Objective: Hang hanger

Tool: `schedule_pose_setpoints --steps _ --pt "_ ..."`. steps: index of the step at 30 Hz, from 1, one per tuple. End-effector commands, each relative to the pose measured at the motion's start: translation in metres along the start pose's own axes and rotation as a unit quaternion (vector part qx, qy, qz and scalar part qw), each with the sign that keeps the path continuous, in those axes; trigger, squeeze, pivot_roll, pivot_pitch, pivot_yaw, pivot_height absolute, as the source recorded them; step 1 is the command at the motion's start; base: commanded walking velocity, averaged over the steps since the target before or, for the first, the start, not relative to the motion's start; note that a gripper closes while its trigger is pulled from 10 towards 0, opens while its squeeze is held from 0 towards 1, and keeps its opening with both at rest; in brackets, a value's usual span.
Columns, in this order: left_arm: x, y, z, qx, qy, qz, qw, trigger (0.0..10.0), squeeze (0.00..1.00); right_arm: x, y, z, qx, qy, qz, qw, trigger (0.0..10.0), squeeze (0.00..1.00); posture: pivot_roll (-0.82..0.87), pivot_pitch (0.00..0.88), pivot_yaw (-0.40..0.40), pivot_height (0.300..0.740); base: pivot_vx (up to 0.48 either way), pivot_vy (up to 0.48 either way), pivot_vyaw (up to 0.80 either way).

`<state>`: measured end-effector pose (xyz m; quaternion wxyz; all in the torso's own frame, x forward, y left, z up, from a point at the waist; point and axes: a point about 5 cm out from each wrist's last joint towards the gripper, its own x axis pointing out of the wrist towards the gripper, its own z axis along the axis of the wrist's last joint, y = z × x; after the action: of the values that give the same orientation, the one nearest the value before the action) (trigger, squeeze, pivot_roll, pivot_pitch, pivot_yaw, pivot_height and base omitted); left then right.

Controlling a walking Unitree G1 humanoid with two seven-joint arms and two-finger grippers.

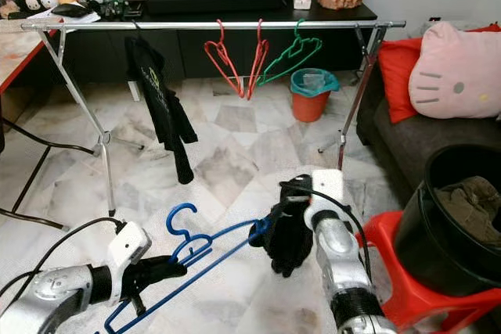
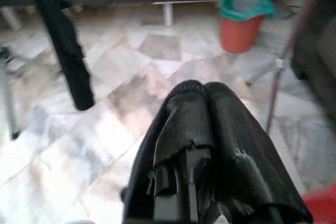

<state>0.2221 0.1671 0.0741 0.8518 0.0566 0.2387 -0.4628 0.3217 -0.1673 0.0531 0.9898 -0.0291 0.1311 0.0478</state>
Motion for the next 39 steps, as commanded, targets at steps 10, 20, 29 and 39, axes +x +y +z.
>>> schedule_pose_setpoints --steps 10,20,29,39 --pt "0.008 -0.006 0.028 0.018 -0.003 -0.051 0.999 10.0 0.00 0.015 0.020 0.027 -0.039 0.025 0.069 0.997 10.0 0.00 -0.02 0.000 -0.006 0.740 0.000 0.000 0.00" --pt "0.019 0.012 0.020 0.036 0.042 0.052 0.997 10.0 0.00 0.015 0.025 0.038 -0.039 0.021 0.086 0.995 10.0 0.00 -0.03 0.000 -0.003 0.740 0.000 0.000 0.00" --pt "0.022 0.026 0.020 0.043 0.043 0.112 0.992 10.0 0.00 0.012 0.029 0.039 -0.035 0.022 0.094 0.995 10.0 0.00 -0.03 0.000 0.002 0.740 0.000 0.000 0.00" --pt "0.033 0.016 0.024 0.024 0.014 0.081 0.996 10.0 0.00 0.006 0.039 0.043 -0.052 0.019 0.129 0.990 10.0 0.00 -0.04 0.000 0.004 0.740 0.000 0.000 0.00"
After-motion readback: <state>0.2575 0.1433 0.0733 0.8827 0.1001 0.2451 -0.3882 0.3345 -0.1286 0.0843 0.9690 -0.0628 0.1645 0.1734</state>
